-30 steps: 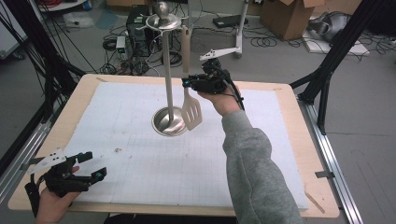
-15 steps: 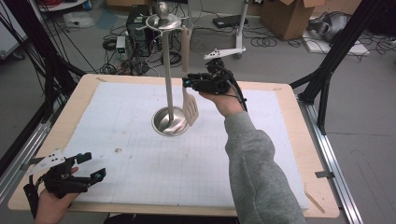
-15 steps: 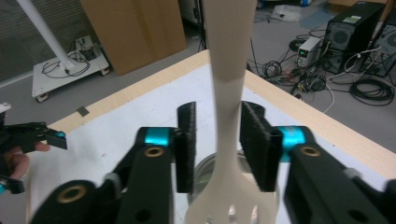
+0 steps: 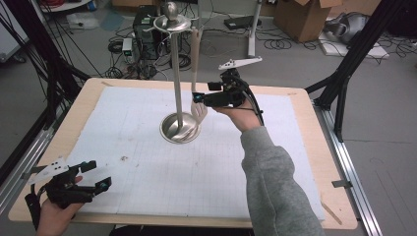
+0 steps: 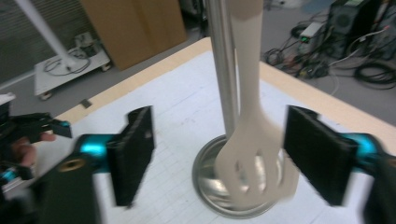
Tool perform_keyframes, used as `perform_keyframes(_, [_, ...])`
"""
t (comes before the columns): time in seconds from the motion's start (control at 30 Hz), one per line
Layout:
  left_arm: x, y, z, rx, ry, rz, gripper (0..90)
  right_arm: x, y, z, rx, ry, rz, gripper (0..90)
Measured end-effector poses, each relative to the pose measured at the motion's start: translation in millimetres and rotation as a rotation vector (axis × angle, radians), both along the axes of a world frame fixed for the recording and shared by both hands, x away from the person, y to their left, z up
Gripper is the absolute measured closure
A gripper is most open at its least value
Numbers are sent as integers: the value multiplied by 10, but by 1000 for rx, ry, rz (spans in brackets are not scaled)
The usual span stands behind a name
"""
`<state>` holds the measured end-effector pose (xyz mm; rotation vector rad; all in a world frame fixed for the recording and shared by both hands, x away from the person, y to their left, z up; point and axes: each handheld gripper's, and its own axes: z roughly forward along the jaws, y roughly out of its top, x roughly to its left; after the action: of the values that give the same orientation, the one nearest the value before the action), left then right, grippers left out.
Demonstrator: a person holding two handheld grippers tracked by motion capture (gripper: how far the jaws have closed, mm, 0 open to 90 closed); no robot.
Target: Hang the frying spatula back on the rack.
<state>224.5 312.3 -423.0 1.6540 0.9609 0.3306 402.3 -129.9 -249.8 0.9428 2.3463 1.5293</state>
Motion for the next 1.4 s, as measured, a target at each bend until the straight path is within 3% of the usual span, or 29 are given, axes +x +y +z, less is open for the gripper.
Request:
perform_keyframes(0.3, [35,-19,2,-1,-6,0,25,-138,-93,14,13,-67,-20,146])
perform_keyframes(0.9, [136,-89,-2,-18,-8,5,24,-335,-252,-171,-44,-67,-10,146])
perform_keyframes(1.4, [161,-108,-4,-5,-13,7,24,-456,-386,-329,-22,-61,-18,146])
